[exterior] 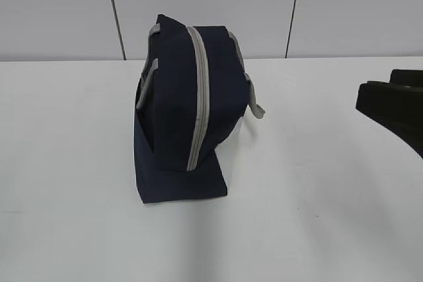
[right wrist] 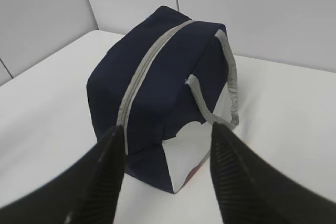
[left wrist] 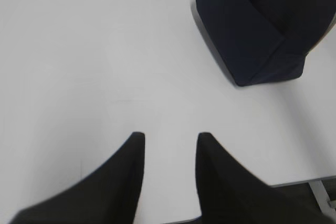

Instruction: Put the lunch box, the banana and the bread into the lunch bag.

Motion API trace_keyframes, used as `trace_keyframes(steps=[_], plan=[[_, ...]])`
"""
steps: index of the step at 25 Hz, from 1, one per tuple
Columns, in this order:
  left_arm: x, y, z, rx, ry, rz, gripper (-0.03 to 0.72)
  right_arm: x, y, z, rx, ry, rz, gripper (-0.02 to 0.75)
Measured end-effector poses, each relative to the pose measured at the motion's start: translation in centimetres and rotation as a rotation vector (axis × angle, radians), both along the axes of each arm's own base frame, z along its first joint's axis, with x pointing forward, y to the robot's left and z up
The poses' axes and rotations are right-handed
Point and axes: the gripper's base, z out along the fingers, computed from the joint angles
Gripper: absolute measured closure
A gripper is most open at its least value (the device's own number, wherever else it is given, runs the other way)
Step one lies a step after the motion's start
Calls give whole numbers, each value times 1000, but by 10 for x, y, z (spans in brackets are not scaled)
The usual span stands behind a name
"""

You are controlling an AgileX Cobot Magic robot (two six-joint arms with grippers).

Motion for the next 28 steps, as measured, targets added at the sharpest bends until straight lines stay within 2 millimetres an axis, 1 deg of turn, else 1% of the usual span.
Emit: trace_keyframes(steps=[3, 8, 12, 20, 28], plan=[[-5, 2, -3, 9, -39, 9, 434, -1, 1, 0, 10, 4, 8, 348], [-4, 4, -2, 27, -45, 24, 434, -1, 1, 0, 15, 10, 9, 348], [-4, 4, -3, 36, -46, 30, 434, 0, -2, 0, 14, 1, -27, 348], [-4, 5, -3, 39, -46, 32, 434, -1, -6, -20, -11, 48, -59, 349], [-4, 5, -3, 39, -46, 32, 434, 2, -12, -19, -35, 15, -130, 337]])
